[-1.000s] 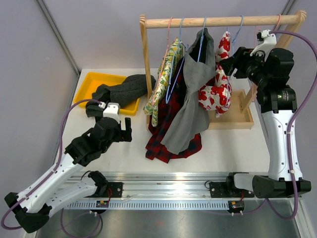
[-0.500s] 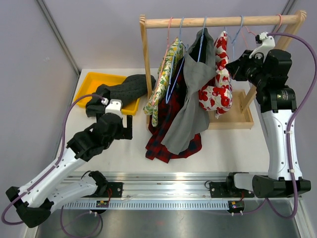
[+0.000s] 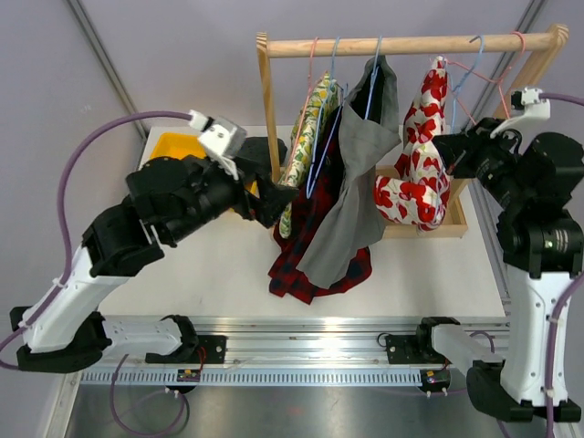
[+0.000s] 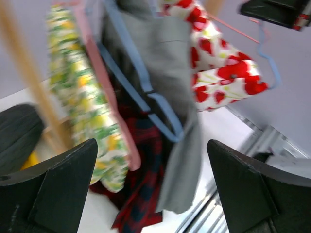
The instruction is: Remove the skirt from the hanger
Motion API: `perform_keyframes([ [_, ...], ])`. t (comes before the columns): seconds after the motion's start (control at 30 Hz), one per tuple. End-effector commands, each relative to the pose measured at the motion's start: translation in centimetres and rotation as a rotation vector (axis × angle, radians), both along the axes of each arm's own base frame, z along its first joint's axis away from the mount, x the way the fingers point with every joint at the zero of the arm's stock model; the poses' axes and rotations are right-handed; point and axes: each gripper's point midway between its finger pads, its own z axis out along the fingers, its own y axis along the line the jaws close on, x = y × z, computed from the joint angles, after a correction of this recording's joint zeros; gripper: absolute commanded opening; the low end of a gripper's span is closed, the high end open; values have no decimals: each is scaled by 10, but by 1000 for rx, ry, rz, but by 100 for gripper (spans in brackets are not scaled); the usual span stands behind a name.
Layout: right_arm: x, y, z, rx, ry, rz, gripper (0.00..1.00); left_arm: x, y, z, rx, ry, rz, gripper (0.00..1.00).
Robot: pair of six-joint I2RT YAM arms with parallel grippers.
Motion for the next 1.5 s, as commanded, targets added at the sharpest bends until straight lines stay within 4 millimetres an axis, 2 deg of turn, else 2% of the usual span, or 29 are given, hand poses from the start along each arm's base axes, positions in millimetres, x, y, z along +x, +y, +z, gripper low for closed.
perform_keyframes([
  [0.0,-26,7,18,51,-62,31,0,-29,-72,11,8,-98,-266,99],
  [0.07,-38,9,21,67,-70,40,0,-36,-94,17,0,-136,-317,99],
  [0.1,-41,10,21,72,-70,44,0,-43,-118,8,30,-145,-362,99],
  [0.17,-52,11,23,88,-71,52,0,-59,-142,18,5,-179,-434,99],
  [0.33,-74,19,23,124,-65,90,0,-75,-200,21,-37,-212,-554,99],
  [0.47,-88,22,25,148,-77,105,0,-79,-222,19,-53,-216,-592,99],
  [0.57,-96,22,30,152,-93,106,0,-77,-230,15,-57,-222,-593,99],
  [0.73,-104,24,40,163,-114,119,0,-72,-247,-17,5,-200,-602,99],
  [0.87,-108,24,49,168,-134,123,0,-85,-252,-33,31,-158,-680,97],
  [1.0,-108,22,54,164,-143,113,0,-97,-250,-48,48,-103,-736,84],
  [1.03,-109,22,56,164,-149,113,0,-98,-246,-45,39,-105,-737,79],
  [1.07,-109,22,56,164,-151,110,0,-98,-246,-56,56,-90,-733,60],
  [1.13,-108,21,57,165,-152,106,0,-97,-243,-59,45,-85,-721,34],
  [1.17,-108,21,57,164,-153,104,0,-98,-239,-63,48,-76,-717,24],
  [1.2,-108,21,57,164,-151,104,0,-98,-238,-64,41,-68,-711,0],
  [1.37,-105,17,54,154,-150,83,0,-101,-228,-60,4,-63,-706,0],
  [1.47,-102,11,57,130,-162,47,0,-107,-219,-72,33,-31,-692,0],
])
